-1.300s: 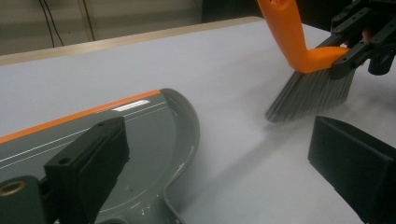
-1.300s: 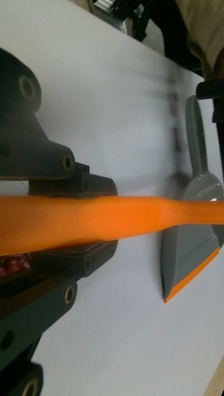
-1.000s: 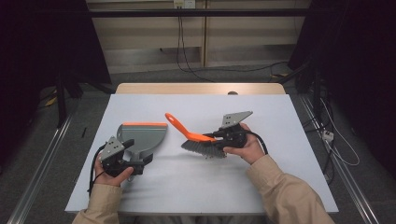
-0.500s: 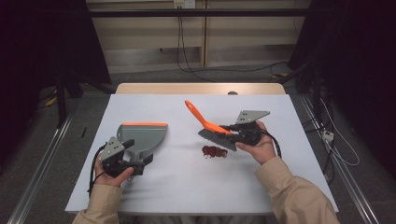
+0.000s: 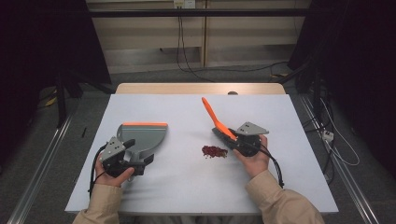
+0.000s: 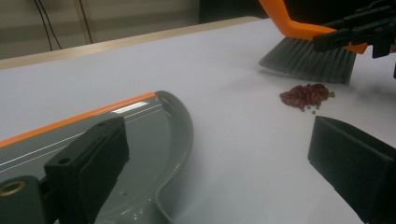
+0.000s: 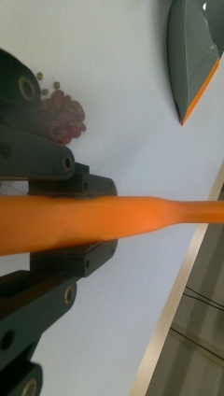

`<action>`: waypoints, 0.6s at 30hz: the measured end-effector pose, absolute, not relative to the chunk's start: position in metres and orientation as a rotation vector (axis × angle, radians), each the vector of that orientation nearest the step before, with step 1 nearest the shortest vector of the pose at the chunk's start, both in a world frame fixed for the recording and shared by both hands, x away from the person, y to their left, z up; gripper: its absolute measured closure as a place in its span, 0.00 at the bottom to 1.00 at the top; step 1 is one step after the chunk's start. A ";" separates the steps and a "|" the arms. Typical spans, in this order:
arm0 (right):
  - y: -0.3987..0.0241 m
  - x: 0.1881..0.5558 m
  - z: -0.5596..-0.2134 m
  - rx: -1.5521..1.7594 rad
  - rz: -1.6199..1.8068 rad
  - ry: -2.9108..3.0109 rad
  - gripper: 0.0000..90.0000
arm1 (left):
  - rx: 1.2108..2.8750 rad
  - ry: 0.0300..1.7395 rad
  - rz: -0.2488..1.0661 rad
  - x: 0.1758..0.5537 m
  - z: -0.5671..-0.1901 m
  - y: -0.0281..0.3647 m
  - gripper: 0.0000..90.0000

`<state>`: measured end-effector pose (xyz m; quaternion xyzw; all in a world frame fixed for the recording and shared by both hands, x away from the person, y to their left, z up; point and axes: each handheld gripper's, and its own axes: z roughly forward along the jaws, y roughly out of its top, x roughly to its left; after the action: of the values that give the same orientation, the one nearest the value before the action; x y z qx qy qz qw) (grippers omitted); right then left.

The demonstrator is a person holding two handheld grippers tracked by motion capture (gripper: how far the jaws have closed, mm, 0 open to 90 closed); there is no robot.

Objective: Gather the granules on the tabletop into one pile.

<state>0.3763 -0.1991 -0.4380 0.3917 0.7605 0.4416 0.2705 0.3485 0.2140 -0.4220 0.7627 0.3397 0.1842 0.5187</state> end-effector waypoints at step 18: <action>-0.162 0.370 -0.442 1.237 1.171 1.871 0.79 | 1.825 0.805 0.440 0.348 -0.420 0.213 0.05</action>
<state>0.3704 -0.1623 -0.4421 0.4663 0.7053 0.4413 0.3007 0.3476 0.2127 -0.4201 0.7620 0.3360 0.1838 0.5222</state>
